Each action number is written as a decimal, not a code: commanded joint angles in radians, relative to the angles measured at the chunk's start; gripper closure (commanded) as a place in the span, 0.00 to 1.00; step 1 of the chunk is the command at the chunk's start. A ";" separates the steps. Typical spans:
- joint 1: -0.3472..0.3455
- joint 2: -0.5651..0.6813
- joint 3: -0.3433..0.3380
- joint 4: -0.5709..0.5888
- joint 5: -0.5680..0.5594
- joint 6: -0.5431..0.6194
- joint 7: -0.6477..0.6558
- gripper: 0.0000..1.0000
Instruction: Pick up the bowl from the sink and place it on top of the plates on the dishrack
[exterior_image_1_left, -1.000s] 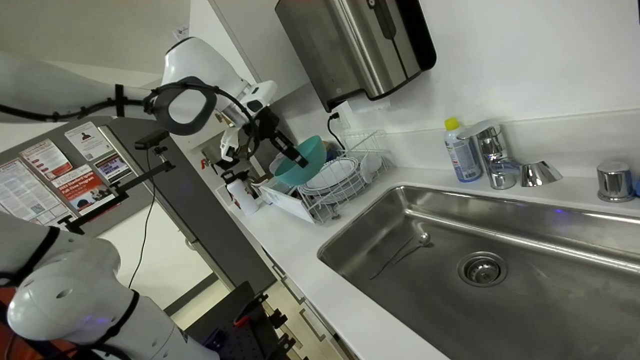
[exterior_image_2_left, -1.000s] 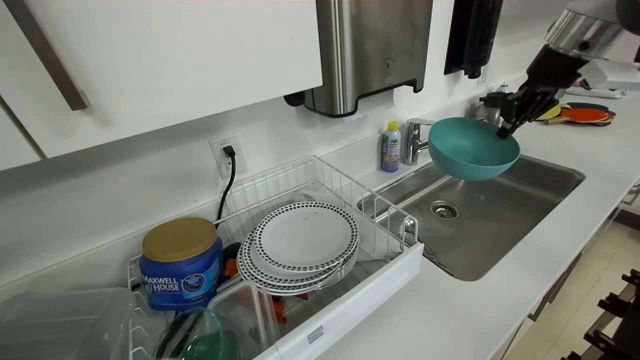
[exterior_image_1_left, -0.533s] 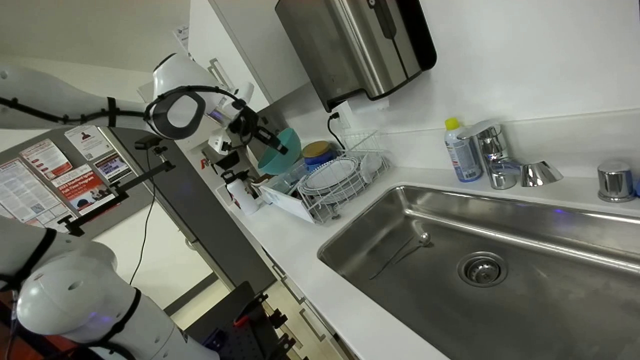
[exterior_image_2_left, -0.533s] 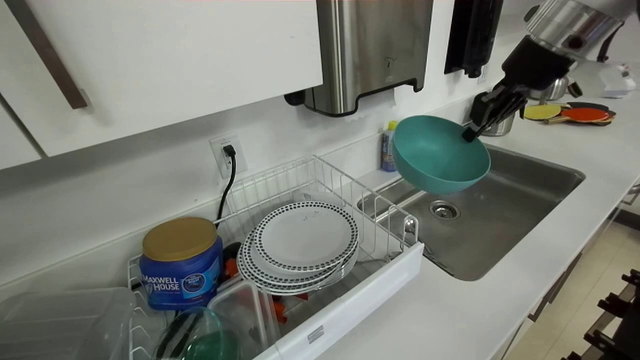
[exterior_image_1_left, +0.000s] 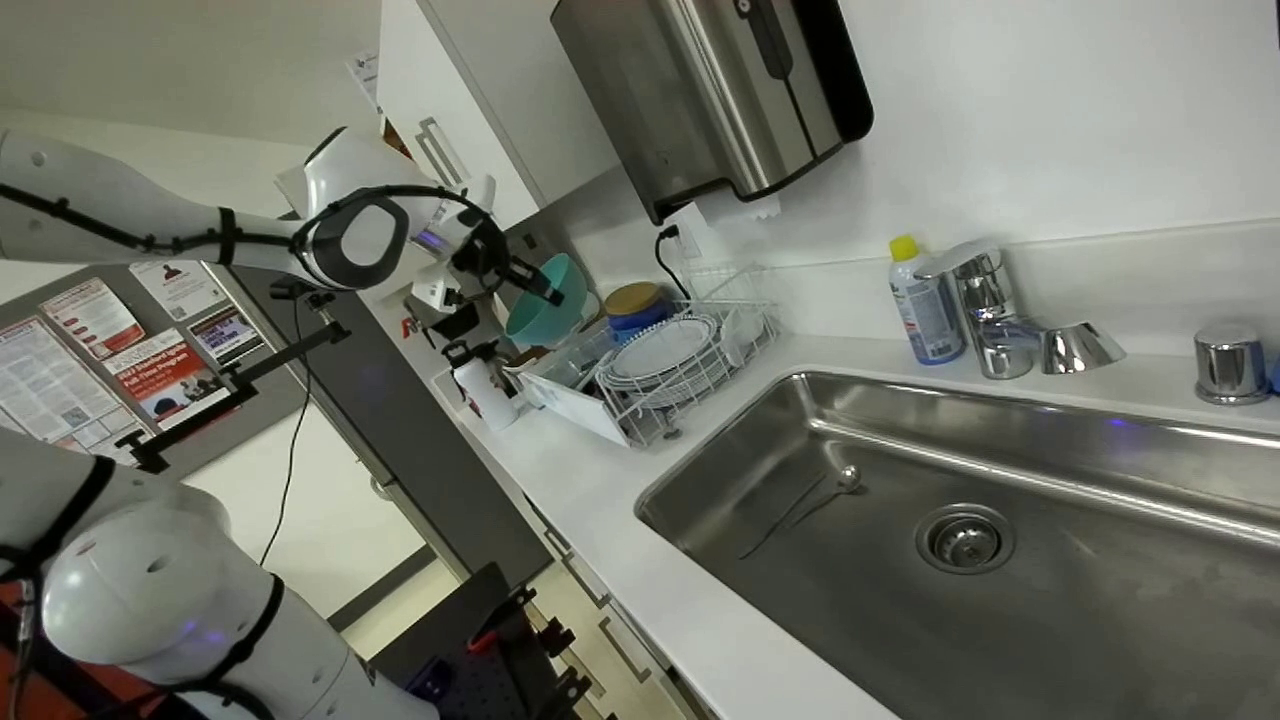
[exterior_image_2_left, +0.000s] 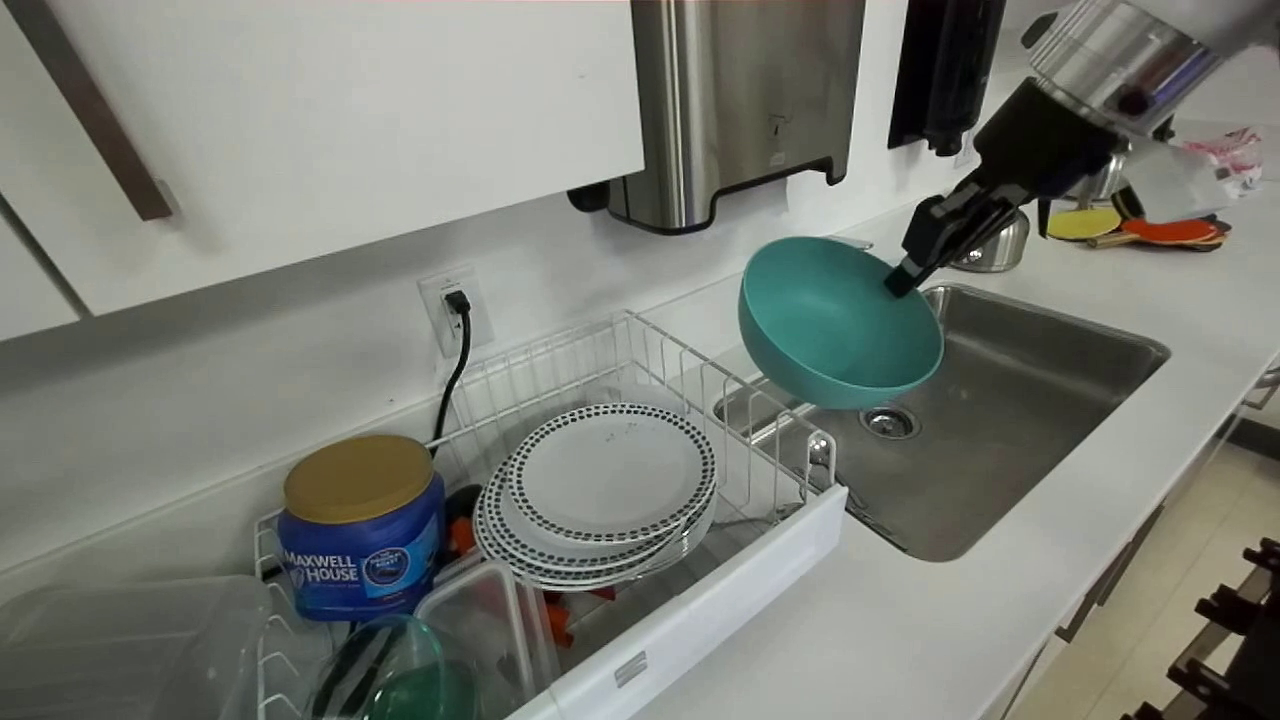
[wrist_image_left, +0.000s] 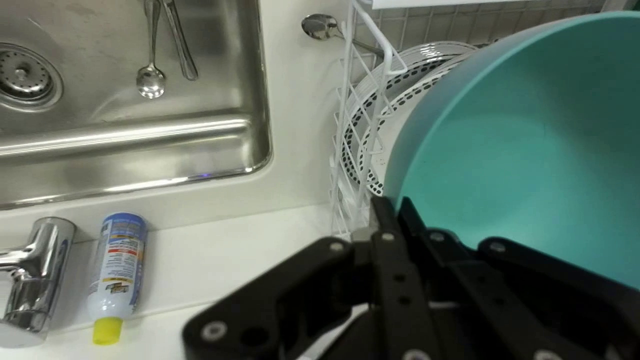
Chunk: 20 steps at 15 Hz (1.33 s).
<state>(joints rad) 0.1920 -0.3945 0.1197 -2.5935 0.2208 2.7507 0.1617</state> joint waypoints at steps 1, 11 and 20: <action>-0.004 -0.001 0.002 0.002 0.000 -0.004 0.001 0.95; 0.008 0.233 0.056 0.085 0.004 0.297 0.053 0.99; -0.008 0.408 0.118 0.265 -0.177 0.262 0.159 0.99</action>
<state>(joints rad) 0.1947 -0.0427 0.2220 -2.4120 0.1234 3.0494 0.2560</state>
